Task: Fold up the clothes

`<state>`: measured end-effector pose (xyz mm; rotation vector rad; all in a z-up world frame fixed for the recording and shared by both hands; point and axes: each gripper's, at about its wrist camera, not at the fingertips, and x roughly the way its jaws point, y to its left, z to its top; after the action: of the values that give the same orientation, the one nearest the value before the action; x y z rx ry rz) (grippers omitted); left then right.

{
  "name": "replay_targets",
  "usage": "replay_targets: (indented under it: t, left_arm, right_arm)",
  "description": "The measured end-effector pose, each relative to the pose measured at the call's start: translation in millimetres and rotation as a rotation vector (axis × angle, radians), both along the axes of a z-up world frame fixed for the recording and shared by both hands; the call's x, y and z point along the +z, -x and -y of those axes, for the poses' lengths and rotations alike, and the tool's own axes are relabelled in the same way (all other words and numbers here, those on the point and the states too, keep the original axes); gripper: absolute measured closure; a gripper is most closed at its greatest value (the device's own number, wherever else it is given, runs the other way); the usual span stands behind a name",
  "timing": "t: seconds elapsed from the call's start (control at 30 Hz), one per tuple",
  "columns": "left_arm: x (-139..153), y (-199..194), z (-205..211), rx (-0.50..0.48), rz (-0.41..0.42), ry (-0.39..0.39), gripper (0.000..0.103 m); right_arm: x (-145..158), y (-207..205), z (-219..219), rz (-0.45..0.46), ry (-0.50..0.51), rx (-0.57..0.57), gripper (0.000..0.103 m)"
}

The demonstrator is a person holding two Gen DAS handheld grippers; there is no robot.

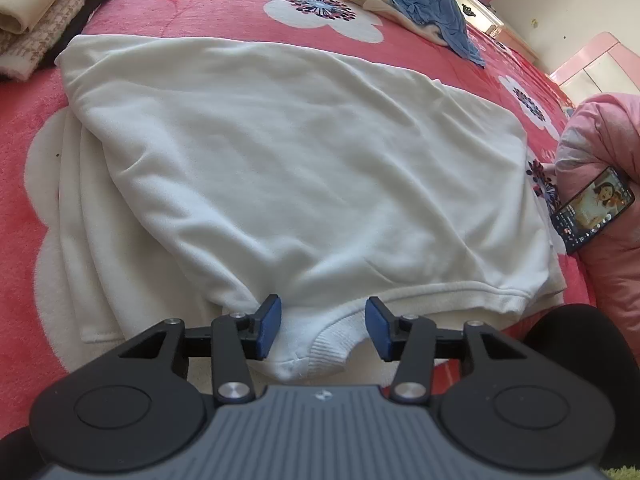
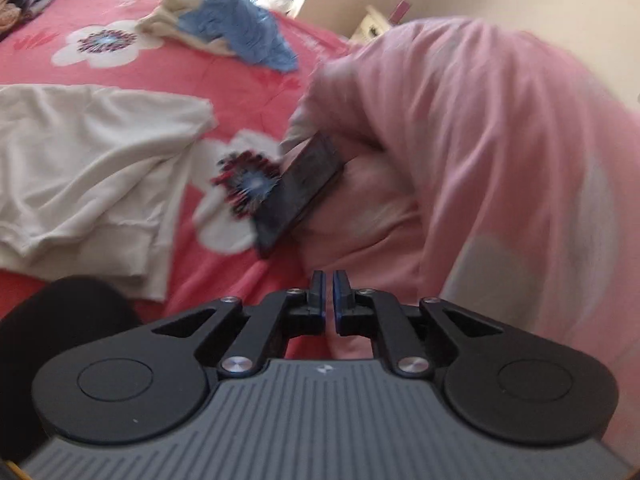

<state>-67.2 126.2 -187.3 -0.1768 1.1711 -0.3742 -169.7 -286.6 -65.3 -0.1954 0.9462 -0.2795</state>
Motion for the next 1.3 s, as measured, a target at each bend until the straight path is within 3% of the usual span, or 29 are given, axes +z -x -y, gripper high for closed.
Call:
replay_targets:
  t: [0.07, 0.17, 0.27, 0.47, 0.5, 0.53, 0.57, 0.67, 0.77, 0.87, 0.93, 1.07, 1.1, 1.13, 1.17, 1.3]
  left_arm:
    - [0.7, 0.7, 0.4, -0.003, 0.003, -0.005, 0.055]
    - [1.1, 0.7, -0.1, -0.001, 0.002, -0.004, 0.055]
    - [0.7, 0.4, -0.2, -0.001, 0.001, -0.003, 0.055]
    - [-1.4, -1.9, -1.8, -0.011, -0.002, 0.007, 0.055]
    - [-1.8, -2.5, -2.4, -0.013, -0.004, 0.010, 0.055]
    - [-2.2, -3.1, -3.1, -0.013, -0.006, 0.015, 0.055]
    - [-2.1, -3.4, -3.9, -0.012, -0.009, 0.021, 0.055]
    - [-1.9, -4.4, -6.4, -0.008, -0.018, 0.036, 0.055]
    - [1.2, -2.0, -10.2, 0.000, -0.034, 0.046, 0.055]
    - [7.1, 5.1, -17.7, 0.026, -0.045, 0.061, 0.055]
    - [11.7, 12.1, -24.0, 0.059, -0.045, 0.061, 0.055]
    - [16.0, 21.5, -30.0, 0.124, -0.056, -0.006, 0.053]
    - [14.8, 21.3, -30.2, 0.138, -0.062, -0.023, 0.053]
    - [13.2, 19.1, -31.4, 0.155, -0.073, -0.029, 0.053]
    - [11.6, 16.9, -32.6, 0.172, -0.085, -0.036, 0.053]
    - [4.0, 8.1, -34.2, 0.191, -0.099, -0.039, 0.053]
  right_arm:
    - [-4.0, -11.1, -5.7, 0.024, -0.262, 0.009, 0.061]
    - [-22.3, -46.4, -32.6, 0.010, -0.577, 0.063, 0.058]
    - [-51.7, -91.4, -69.7, -0.058, -0.788, 0.095, 0.058]
    - [-113.0, -150.5, -132.7, -0.228, -0.840, 0.125, 0.063]
    - [-121.7, -154.1, -139.2, -0.263, -0.842, 0.130, 0.069]
    - [-127.1, -150.5, -142.3, -0.294, -0.822, 0.129, 0.089]
    - [-130.2, -146.7, -144.2, -0.312, -0.792, 0.131, 0.099]
    - [-120.1, -128.5, -138.3, -0.299, -0.759, 0.160, 0.103]
    - [-96.9, -105.9, -119.5, -0.251, -0.659, 0.180, 0.103]
    - [-82.1, -88.8, -83.9, -0.205, -0.483, 0.107, 0.103]
    - [-76.9, -79.4, -55.2, -0.187, -0.465, 0.008, 0.100]
    - [-81.5, -72.9, -15.4, -0.184, -0.740, -0.098, 0.094]
    - [-86.0, -74.5, -12.9, -0.192, -0.809, -0.113, 0.087]
    - [-90.7, -77.0, -13.9, -0.200, -0.849, -0.124, 0.069]
    - [-95.5, -79.9, -15.9, -0.207, -0.880, -0.132, 0.061]
    - [-114.0, -89.8, -26.7, -0.259, -0.958, -0.141, 0.061]
